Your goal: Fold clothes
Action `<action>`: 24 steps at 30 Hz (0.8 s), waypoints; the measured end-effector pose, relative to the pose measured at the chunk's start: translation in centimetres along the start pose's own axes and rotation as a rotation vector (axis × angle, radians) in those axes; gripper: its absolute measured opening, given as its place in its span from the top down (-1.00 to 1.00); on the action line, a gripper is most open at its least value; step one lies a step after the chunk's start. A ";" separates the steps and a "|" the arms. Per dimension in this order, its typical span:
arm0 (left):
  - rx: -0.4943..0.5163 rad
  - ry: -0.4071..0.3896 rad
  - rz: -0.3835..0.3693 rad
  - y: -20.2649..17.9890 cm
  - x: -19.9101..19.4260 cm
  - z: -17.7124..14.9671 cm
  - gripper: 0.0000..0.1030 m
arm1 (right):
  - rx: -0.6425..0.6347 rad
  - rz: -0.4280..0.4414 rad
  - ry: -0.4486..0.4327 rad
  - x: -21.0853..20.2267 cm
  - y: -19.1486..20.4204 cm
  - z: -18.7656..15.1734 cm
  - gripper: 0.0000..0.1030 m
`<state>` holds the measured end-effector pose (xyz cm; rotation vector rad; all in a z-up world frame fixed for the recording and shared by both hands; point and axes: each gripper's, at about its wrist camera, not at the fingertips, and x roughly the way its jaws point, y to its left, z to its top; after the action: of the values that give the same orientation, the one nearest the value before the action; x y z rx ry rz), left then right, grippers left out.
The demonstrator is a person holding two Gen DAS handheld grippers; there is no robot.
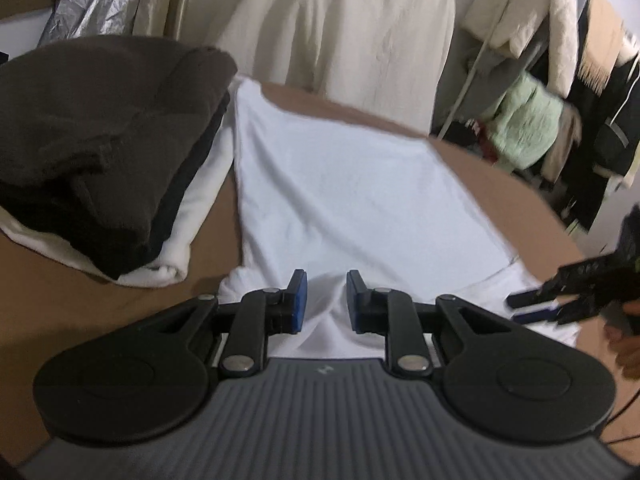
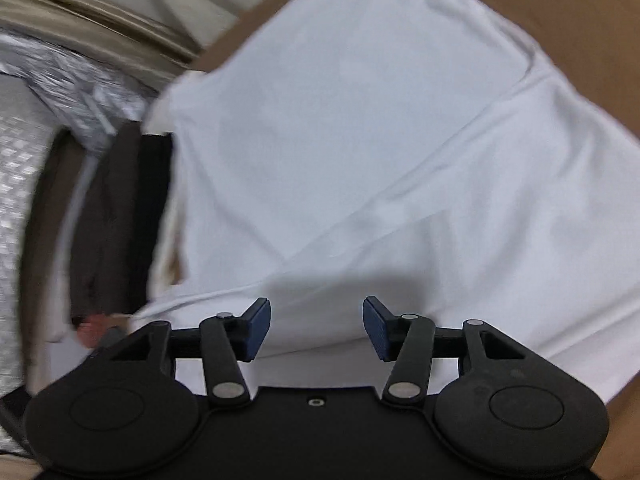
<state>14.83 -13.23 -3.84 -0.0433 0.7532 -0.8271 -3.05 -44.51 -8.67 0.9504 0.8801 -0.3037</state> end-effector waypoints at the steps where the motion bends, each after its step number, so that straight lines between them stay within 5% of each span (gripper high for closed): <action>1: 0.003 0.013 0.018 0.0 0.3 -0.1 0.57 | -0.040 -0.048 -0.030 -0.1 0.2 0.1 -0.10; 5: -0.020 0.062 0.106 1.3 0.9 -0.1 0.00 | -0.316 -0.246 -0.149 0.1 1.6 -0.3 -0.25; 7: -0.036 0.092 0.193 2.5 1.3 -0.2 0.00 | -0.455 -0.218 -0.085 1.6 1.5 -0.9 -0.21; 9: -0.056 0.096 0.222 3.6 1.2 -0.2 0.00 | -0.598 -0.241 -0.061 2.7 1.7 -2.1 0.15; 11: -0.100 0.091 0.196 4.4 1.0 0.0 0.00 | -0.755 -0.288 -0.092 3.1 2.6 -3.4 0.85; 16: -0.154 0.059 0.074 4.4 0.9 0.2 0.00 | -0.932 -0.206 -0.357 -1.4 7.0 -3.0 0.86; 22: -0.168 0.009 0.091 4.2 0.1 0.4 -0.02 | -1.088 -0.118 -0.777 -10.2 10.7 -3.5 0.86; 24: -0.206 0.004 0.068 4.8 -0.1 0.5 -0.03 | -1.098 -0.073 -0.790 -12.1 9.3 -4.2 0.85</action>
<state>18.18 -10.01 -4.95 -0.1993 0.8376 -0.6825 -7.40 -37.48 4.85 -0.2446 0.2358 -0.1813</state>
